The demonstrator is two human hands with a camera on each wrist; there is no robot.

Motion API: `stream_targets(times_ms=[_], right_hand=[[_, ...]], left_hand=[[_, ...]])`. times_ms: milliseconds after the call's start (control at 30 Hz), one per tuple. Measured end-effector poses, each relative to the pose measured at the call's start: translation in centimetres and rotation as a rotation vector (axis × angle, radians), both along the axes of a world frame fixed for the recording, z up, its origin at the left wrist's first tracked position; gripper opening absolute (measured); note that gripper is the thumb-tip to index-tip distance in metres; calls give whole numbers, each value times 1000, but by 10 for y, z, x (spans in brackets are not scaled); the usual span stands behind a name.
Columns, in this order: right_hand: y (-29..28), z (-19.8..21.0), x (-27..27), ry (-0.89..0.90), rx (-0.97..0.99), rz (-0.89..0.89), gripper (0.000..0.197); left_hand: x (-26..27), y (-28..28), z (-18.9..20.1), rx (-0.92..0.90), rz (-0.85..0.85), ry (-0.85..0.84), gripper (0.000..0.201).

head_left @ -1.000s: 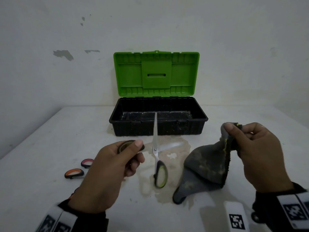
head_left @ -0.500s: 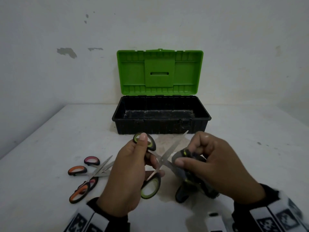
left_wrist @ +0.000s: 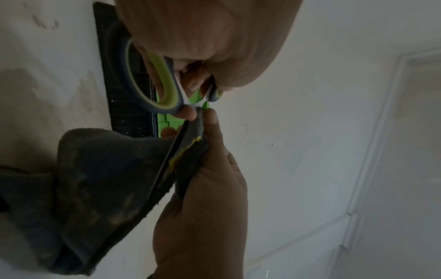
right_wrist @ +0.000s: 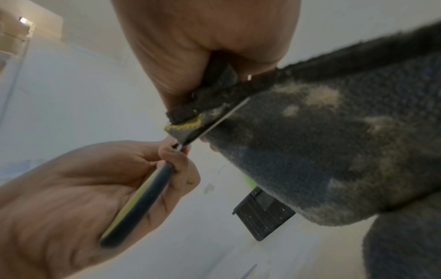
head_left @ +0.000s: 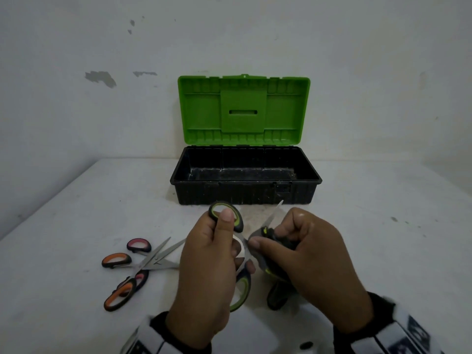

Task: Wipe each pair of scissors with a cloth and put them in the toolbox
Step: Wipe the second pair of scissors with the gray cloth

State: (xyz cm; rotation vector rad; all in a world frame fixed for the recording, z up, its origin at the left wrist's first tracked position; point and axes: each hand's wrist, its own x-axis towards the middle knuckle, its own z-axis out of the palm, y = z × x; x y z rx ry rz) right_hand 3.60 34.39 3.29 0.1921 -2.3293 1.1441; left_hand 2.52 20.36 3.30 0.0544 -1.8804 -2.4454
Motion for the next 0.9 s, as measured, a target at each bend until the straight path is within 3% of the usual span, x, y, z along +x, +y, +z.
stream_targets(times_ms=[100, 267, 700, 900], right_hand=[[5, 6, -5, 42, -26, -106, 39], [2, 6, -1, -33, -46, 23, 40], [6, 9, -6, 45, -137, -90, 37], [2, 6, -2, -12, -101, -32, 38]], left_hand=[[-1, 2, 0, 22, 8, 14, 36], [-3, 0, 0, 13, 12, 46, 37], [-1, 0, 2, 15, -31, 76, 36], [-2, -4, 1, 21, -35, 70, 37]])
